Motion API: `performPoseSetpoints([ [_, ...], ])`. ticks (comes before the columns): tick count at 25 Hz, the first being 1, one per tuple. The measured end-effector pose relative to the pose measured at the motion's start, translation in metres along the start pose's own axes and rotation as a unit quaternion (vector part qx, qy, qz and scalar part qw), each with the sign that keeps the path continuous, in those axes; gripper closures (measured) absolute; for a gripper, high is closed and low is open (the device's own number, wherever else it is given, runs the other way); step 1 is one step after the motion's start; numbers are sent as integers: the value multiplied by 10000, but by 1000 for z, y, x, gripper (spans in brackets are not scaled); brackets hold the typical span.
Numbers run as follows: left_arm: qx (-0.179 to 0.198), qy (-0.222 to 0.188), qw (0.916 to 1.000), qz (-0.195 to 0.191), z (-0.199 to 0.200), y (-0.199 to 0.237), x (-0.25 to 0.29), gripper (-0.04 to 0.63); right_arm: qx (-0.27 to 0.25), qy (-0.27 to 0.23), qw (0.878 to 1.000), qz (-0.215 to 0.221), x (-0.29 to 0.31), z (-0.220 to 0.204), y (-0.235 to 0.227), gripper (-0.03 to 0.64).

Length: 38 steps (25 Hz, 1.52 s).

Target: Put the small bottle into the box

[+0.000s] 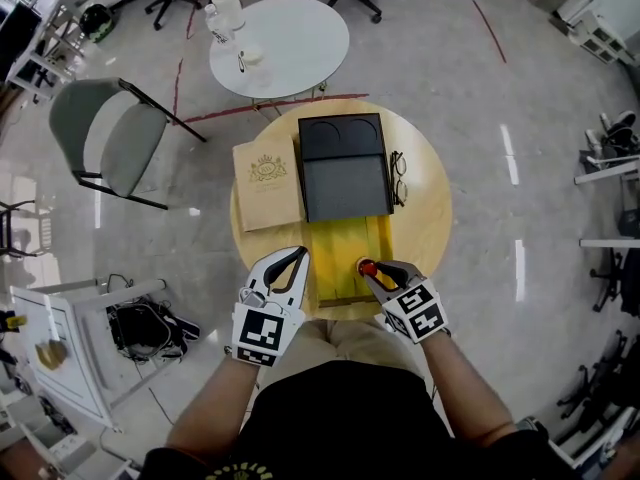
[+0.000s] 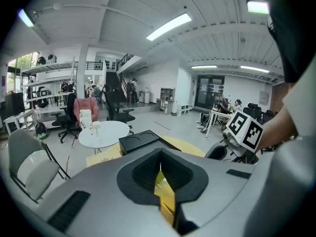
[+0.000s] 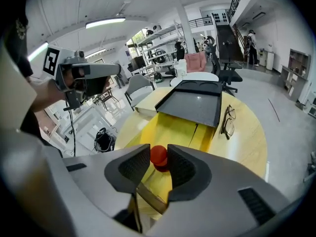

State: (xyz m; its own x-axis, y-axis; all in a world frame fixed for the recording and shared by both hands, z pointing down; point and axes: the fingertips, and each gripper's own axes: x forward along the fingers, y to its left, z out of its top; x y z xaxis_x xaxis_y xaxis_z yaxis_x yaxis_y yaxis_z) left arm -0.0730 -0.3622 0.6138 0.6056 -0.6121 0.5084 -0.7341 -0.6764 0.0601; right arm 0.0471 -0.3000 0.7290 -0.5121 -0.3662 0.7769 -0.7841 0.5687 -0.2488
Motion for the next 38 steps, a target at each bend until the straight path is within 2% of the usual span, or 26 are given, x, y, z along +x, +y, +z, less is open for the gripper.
performPoseSetpoints([
  [4,16,-86,10000,34,10,-2,-4,577,-16,-2,10000,32,-3,3,6,512],
  [8,3,-243,9997,74,25,-2,-19,577,-92,-268,9996,-21,-16,19,9,527],
  [11,8,-290,9996,76,32,-6,-34,577,-147,-674,9976,-81,-36,38,16,604],
  [14,42,-298,9995,52,38,-10,-49,577,-319,-1044,9940,12,-59,55,31,603],
  [19,98,-448,9988,192,49,-3,-74,577,-543,-1487,9872,-171,-84,70,44,603],
  [26,-83,-864,9954,396,64,-1,-108,577,-750,-1858,9792,-306,-121,86,65,603],
  [31,-61,-1074,9935,380,72,-6,-134,577,-726,-2233,9712,-399,-156,102,81,604],
  [38,13,-1580,9865,432,97,-7,-183,577,-808,-2760,9545,-792,-215,120,101,604],
])
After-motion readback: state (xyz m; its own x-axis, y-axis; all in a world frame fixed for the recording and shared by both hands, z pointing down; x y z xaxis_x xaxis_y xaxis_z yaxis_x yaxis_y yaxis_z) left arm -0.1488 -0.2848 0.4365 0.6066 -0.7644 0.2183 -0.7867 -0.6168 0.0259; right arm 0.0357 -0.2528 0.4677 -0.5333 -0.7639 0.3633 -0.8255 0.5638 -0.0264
